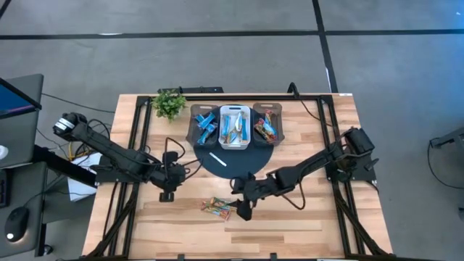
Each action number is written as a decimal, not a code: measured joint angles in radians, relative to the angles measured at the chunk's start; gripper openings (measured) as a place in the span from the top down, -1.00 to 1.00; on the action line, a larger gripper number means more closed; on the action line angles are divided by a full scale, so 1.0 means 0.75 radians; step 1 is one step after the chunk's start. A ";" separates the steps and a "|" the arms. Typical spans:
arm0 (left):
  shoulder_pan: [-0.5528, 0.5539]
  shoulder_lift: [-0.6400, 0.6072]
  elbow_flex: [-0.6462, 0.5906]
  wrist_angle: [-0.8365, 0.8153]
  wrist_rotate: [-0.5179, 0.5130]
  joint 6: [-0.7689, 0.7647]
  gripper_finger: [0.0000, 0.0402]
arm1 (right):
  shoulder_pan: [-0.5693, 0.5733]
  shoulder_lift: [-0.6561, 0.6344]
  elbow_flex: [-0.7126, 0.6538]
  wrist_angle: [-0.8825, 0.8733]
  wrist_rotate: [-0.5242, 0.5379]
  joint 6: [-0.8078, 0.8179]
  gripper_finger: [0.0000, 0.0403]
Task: Pick and place Granola Bars by type
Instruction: Put the orange granola bar into the white bin
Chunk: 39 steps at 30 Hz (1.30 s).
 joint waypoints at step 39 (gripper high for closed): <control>0.001 -0.716 -0.306 0.019 -0.236 -0.326 0.17 | 0.030 0.156 0.024 0.038 -0.001 -0.270 -0.19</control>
